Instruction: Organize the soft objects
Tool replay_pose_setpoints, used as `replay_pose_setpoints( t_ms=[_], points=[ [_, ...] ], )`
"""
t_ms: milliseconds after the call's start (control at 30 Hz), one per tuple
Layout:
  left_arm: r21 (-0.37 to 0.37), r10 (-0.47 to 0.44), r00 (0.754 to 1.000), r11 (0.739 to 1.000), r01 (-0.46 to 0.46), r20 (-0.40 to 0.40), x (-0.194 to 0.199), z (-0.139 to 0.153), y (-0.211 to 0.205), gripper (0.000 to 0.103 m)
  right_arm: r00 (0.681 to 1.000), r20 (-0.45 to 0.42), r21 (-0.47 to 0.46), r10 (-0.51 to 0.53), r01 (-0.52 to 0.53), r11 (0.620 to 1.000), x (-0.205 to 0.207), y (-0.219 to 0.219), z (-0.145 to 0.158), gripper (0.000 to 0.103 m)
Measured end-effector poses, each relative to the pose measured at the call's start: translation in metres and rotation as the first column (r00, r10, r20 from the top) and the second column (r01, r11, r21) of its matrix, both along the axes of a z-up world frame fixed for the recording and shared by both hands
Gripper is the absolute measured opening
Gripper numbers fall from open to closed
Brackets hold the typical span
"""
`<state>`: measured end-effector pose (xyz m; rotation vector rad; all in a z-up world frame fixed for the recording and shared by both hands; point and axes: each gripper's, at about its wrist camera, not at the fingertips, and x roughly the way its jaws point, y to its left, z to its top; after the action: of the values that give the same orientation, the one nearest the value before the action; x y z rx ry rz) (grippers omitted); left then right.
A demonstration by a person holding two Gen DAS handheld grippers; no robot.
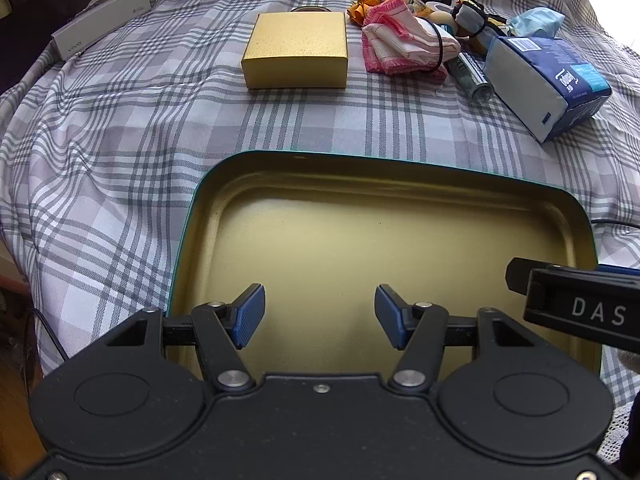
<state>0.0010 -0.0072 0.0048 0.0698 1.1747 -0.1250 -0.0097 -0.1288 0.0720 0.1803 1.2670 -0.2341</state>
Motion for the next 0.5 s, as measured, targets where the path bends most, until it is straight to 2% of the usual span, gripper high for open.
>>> replay_pose_setpoints(
  t_ms=[500],
  points=[
    [0.022,0.023,1.000,0.999,-0.023,0.009,0.0012,0.0006,0.0047,0.057,1.000,-0.031,0.003,0.000,0.000,1.000,-0.0059,0.0004,-0.0072,0.084]
  ],
)
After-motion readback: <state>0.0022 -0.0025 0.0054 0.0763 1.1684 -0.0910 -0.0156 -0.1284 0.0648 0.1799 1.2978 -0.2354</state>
